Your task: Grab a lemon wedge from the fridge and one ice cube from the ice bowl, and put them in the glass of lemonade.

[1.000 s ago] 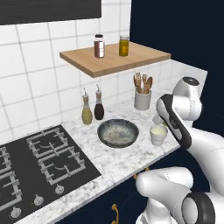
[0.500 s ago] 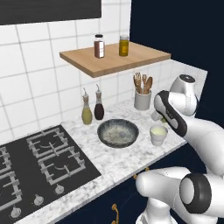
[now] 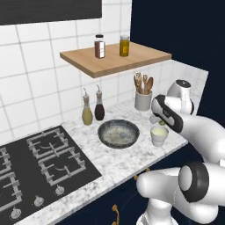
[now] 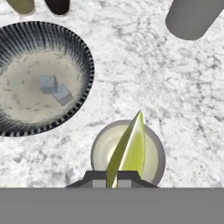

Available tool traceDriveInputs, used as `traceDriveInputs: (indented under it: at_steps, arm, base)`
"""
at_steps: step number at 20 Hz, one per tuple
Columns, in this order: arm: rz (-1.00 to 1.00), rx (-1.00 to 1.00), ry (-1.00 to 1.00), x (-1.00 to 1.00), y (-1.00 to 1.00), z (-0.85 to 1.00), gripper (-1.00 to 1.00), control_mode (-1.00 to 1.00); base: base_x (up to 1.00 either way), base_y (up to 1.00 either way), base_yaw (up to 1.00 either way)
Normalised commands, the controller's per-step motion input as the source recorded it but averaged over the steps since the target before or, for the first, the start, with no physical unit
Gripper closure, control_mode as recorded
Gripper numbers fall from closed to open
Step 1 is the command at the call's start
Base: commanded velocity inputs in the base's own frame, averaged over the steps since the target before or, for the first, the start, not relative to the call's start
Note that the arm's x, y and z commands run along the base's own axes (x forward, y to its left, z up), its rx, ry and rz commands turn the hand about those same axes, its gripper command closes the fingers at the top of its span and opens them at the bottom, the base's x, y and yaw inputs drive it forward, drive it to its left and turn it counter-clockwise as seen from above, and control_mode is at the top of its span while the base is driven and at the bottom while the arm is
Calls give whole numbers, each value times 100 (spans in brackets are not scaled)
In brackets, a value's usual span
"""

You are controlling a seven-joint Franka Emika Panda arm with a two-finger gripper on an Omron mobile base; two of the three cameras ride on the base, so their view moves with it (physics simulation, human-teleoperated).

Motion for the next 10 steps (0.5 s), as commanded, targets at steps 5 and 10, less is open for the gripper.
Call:
traceDriveInputs:
  at_steps: [5,10]
  arm:
    - [0,0,-10,3,-1,-34,100,-100]
    - [0,0,-8,6,-2,-27,100,-100]
  base:
    - [0,0,0]
    - [0,0,0]
